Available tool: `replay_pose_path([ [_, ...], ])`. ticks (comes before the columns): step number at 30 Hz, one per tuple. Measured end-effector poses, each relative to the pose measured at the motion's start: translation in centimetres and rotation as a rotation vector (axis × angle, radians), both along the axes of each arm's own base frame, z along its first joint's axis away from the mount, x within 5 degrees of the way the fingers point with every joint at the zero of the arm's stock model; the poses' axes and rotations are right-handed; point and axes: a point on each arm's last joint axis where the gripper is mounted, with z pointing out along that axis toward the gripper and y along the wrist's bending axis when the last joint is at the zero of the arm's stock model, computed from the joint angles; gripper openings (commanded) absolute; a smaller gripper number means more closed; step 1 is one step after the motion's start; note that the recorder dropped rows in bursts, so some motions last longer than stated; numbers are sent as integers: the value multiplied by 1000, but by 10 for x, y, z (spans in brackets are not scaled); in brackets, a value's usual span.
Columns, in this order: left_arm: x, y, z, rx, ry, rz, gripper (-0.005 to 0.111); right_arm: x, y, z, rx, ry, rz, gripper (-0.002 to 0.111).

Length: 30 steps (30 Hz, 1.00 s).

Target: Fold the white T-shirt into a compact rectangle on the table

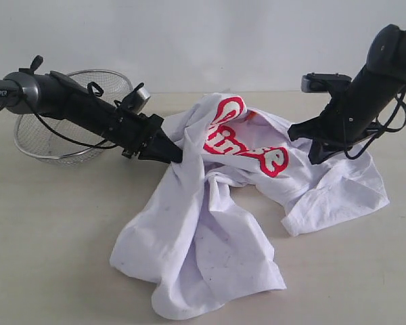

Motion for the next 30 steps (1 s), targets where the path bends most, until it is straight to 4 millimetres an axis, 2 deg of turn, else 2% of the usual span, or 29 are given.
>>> replay_pose_path([
  [5,0,0,0,0,2,1,5,0,-1,-24,-12,61,12,0],
  [11,0,0,0,2,11,6,5,0,-4,-25,-43,70,5,0],
  [17,1,3,1,10,25,20,5,0,-17,-28,-213,91,-39,0],
  [27,2,19,23,77,-3,22,5,12,-24,-35,-334,71,-75,0],
  [30,2,28,21,133,13,23,5,19,-27,-36,-375,66,-63,0],
])
